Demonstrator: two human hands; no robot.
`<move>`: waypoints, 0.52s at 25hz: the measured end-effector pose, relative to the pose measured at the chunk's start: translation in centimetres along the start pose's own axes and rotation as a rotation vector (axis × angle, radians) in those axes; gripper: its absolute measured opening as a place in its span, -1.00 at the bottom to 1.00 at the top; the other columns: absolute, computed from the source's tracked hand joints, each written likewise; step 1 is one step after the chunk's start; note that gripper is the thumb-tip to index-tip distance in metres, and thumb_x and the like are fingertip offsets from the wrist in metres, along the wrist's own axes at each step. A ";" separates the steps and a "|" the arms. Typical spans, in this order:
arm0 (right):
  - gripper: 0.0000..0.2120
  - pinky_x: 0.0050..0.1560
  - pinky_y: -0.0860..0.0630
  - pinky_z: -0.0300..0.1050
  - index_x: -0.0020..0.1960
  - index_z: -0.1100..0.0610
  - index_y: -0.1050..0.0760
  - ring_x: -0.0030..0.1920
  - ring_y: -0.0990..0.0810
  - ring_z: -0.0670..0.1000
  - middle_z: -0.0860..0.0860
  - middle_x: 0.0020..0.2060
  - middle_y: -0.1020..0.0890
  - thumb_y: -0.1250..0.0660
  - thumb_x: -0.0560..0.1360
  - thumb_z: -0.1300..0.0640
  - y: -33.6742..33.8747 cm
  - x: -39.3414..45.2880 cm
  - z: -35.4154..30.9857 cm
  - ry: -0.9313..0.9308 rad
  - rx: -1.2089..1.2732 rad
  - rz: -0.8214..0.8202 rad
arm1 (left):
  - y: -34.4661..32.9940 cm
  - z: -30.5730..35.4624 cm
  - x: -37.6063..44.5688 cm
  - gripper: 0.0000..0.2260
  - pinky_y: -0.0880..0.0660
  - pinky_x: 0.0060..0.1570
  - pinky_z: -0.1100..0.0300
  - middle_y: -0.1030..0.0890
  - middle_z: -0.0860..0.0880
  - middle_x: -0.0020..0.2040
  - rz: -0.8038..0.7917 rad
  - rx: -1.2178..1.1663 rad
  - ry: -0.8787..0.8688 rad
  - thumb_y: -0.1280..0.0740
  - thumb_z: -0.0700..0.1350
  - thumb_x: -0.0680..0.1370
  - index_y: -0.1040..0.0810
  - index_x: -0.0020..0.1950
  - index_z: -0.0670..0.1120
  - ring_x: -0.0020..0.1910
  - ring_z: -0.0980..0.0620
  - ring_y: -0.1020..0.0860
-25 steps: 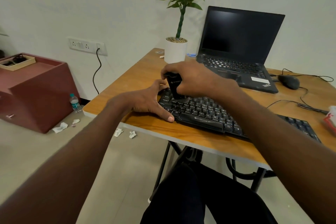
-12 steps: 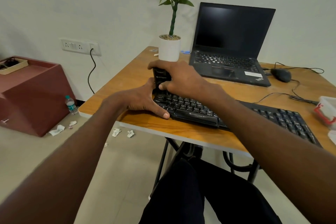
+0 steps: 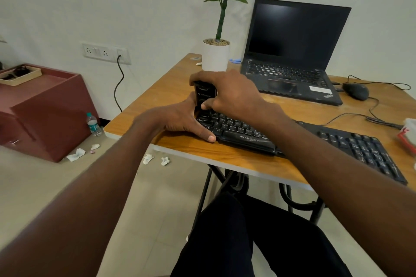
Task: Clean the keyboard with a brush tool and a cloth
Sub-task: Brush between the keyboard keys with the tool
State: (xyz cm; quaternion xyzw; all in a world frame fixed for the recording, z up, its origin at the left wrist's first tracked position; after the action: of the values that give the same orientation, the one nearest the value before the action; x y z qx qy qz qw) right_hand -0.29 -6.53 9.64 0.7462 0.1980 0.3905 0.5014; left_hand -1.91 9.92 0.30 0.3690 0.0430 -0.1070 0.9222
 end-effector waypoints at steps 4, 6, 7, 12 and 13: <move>-0.51 0.01 -0.57 0.00 0.31 -0.25 -0.49 0.23 -0.59 0.05 -0.09 0.23 -0.64 -0.53 0.44 -0.02 0.1 0.1 -0.2 -0.015 -0.028 0.028 | 0.0 0.0 -0.1 0.26 -0.38 0.50 -0.15 -0.32 0.11 0.55 0.005 0.000 0.015 -0.72 0.37 0.07 0.02 0.56 0.38 0.51 -0.03 -0.36; -0.52 -0.03 -0.53 -0.05 0.30 -0.26 -0.50 0.22 -0.59 0.05 -0.11 0.23 -0.65 -0.52 0.44 0.00 0.4 0.3 -0.3 -0.027 -0.035 0.001 | 0.0 0.0 -0.1 0.26 -0.38 0.51 -0.14 -0.31 0.11 0.55 0.002 0.005 0.009 -0.73 0.37 0.08 0.01 0.56 0.37 0.51 -0.03 -0.35; -0.52 -0.05 -0.49 -0.07 0.31 -0.26 -0.50 0.21 -0.59 0.05 -0.11 0.23 -0.65 -0.51 0.44 0.01 0.4 0.5 -0.6 -0.022 -0.065 0.004 | 0.0 0.1 -0.2 0.25 -0.37 0.51 -0.14 -0.31 0.11 0.55 0.005 0.013 0.012 -0.72 0.37 0.09 0.01 0.57 0.34 0.51 -0.03 -0.35; -0.50 0.05 -0.59 0.02 0.35 -0.26 -0.50 0.23 -0.57 0.06 -0.08 0.25 -0.62 -0.45 0.46 0.07 0.5 1.0 -0.3 -0.053 -0.040 -0.115 | 0.0 0.1 -0.2 0.30 -0.32 0.55 -0.15 -0.26 0.12 0.62 0.000 0.020 0.027 -0.71 0.40 0.07 0.03 0.59 0.31 0.56 -0.03 -0.30; -0.52 0.07 -0.60 0.05 0.34 -0.24 -0.51 0.22 -0.57 0.06 -0.07 0.25 -0.62 -0.44 0.46 0.07 0.8 1.2 0.0 -0.073 -0.043 -0.139 | 0.0 0.0 -0.2 0.30 -0.31 0.55 -0.15 -0.24 0.13 0.63 0.000 0.014 0.034 -0.71 0.40 0.05 0.02 0.59 0.31 0.57 -0.03 -0.29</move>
State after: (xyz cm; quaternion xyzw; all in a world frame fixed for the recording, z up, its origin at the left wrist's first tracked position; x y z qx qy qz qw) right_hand 0.35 -6.01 10.78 0.7335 0.2225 0.3316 0.5500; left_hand -2.08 9.96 0.36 0.3770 0.0581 -0.1011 0.9188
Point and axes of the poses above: each hand's wrist, its own x-axis towards the middle knuckle, its own y-axis out of the back of the hand, z = x × y, the point moved 3 cm from there along x, towards the middle knuckle
